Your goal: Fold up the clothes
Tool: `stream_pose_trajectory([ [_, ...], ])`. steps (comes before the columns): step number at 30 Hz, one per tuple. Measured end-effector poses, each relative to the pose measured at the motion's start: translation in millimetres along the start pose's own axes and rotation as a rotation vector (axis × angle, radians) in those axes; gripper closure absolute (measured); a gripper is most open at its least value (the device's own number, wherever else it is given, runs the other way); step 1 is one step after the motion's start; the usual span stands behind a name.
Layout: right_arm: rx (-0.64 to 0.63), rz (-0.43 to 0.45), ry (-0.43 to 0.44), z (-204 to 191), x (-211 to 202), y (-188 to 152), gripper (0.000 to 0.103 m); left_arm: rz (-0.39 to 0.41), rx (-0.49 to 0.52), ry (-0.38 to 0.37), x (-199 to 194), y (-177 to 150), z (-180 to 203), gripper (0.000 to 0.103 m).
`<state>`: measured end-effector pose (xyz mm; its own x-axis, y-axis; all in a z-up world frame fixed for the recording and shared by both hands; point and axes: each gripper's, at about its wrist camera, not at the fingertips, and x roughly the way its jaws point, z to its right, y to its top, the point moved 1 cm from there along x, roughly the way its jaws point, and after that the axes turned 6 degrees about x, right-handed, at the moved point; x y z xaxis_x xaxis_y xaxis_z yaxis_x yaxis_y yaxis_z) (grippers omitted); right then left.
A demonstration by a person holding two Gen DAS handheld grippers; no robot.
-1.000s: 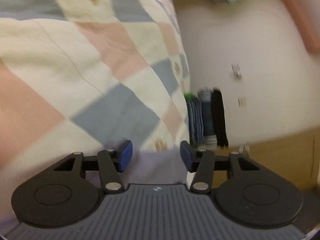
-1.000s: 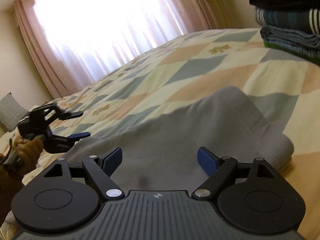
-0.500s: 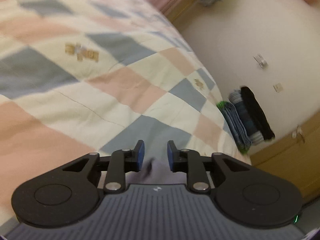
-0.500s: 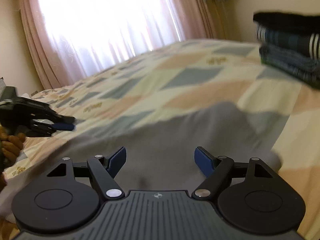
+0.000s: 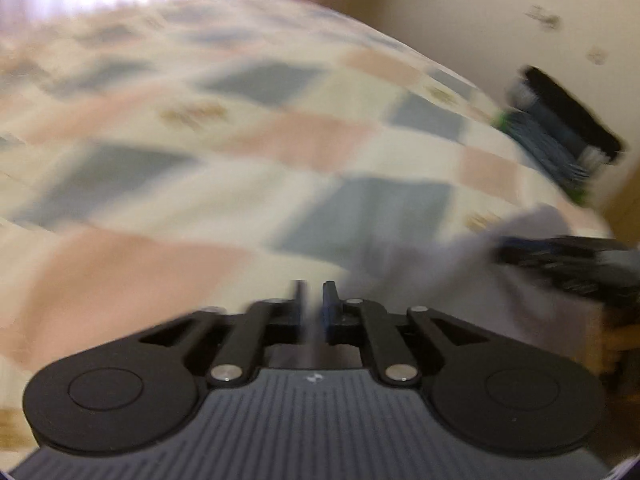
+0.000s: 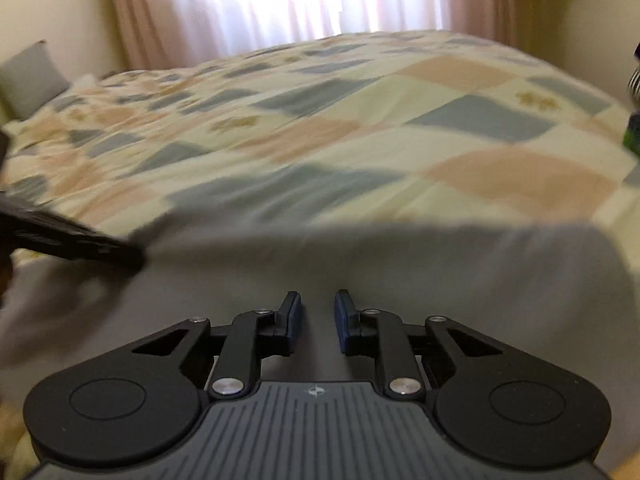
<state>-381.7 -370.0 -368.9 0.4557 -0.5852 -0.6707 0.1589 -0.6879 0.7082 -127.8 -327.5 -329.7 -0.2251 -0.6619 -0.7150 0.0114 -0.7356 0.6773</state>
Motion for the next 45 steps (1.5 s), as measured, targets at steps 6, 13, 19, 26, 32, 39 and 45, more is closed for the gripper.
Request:
stream_pose_trajectory([
  [6,0.059,0.096,0.001,5.8,-47.6,0.6,0.065,0.063,-0.053,-0.004,-65.5,-39.7,10.2,0.079],
  [13,0.172,-0.003,-0.069,8.7,-60.5,-57.9,0.061,0.021,-0.392,0.114,-97.9,-129.5,-0.9,0.077],
  [19,0.144,0.089,0.047,-35.3,-105.3,-59.9,0.044,0.126,-0.622,0.310,-189.1,-192.0,-40.4,0.068],
  [26,0.212,0.033,0.135,-70.3,-111.3,-84.0,0.044,0.284,-1.001,0.463,-286.6,-282.0,-133.6,0.063],
  [32,0.189,0.008,0.150,-99.3,-106.5,-84.0,0.041,0.450,-1.253,0.424,-316.5,-330.5,-196.8,0.062],
  [39,0.150,-0.010,0.136,-123.6,-97.5,-81.1,0.039,0.549,-1.376,0.406,-312.9,-354.2,-225.7,0.062],
  [45,0.158,-0.029,0.107,-122.2,-86.2,-78.4,0.037,0.590,-1.349,0.444,-301.3,-350.4,-238.7,0.064],
])
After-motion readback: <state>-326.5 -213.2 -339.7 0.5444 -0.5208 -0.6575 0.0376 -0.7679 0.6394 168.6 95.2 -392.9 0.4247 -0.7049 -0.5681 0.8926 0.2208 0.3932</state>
